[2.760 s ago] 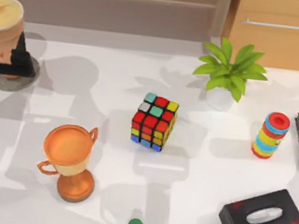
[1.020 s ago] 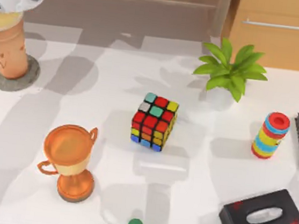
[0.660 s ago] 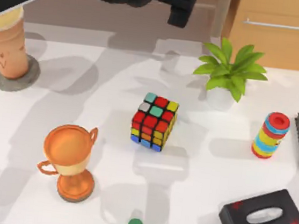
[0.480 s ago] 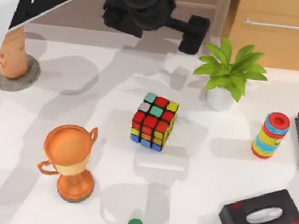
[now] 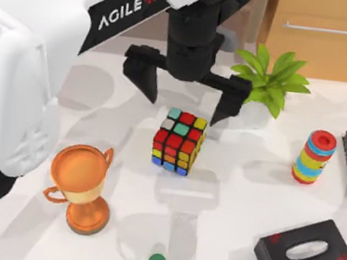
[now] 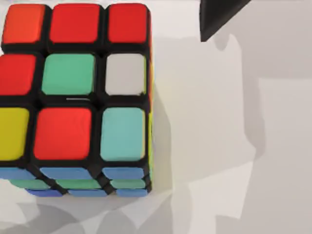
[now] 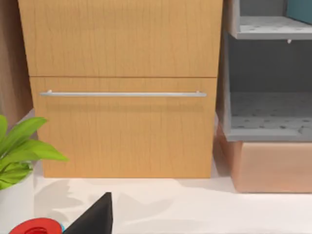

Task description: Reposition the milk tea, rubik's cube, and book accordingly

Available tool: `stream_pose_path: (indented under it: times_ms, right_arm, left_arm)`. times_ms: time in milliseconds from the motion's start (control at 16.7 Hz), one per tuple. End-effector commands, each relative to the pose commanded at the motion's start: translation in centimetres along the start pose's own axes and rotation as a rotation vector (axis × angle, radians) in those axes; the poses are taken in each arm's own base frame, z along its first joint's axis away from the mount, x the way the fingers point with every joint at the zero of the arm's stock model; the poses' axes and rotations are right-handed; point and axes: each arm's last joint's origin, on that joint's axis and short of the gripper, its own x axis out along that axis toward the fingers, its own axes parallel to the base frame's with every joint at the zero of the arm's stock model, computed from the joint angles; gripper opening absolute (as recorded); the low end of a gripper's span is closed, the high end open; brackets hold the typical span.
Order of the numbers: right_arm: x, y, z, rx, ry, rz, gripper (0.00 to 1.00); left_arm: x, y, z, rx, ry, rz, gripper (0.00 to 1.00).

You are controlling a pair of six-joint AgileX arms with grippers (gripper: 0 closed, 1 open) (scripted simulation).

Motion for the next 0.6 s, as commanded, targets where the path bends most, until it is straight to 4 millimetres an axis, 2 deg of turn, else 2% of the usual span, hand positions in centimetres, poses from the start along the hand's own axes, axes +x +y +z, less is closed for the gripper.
stream_pose_path:
  times_ms: [420,600]
  right_arm:
    - [0.0,0.0,0.0,0.000,0.000,0.000,1.00]
    - [0.0,0.0,0.0,0.000,0.000,0.000,1.00]
  left_arm:
    - [0.2,0.1,0.0,-0.006,0.012,0.004,1.00]
    - [1.8,0.0,0.0,-0.002,0.013,0.006,1.00]
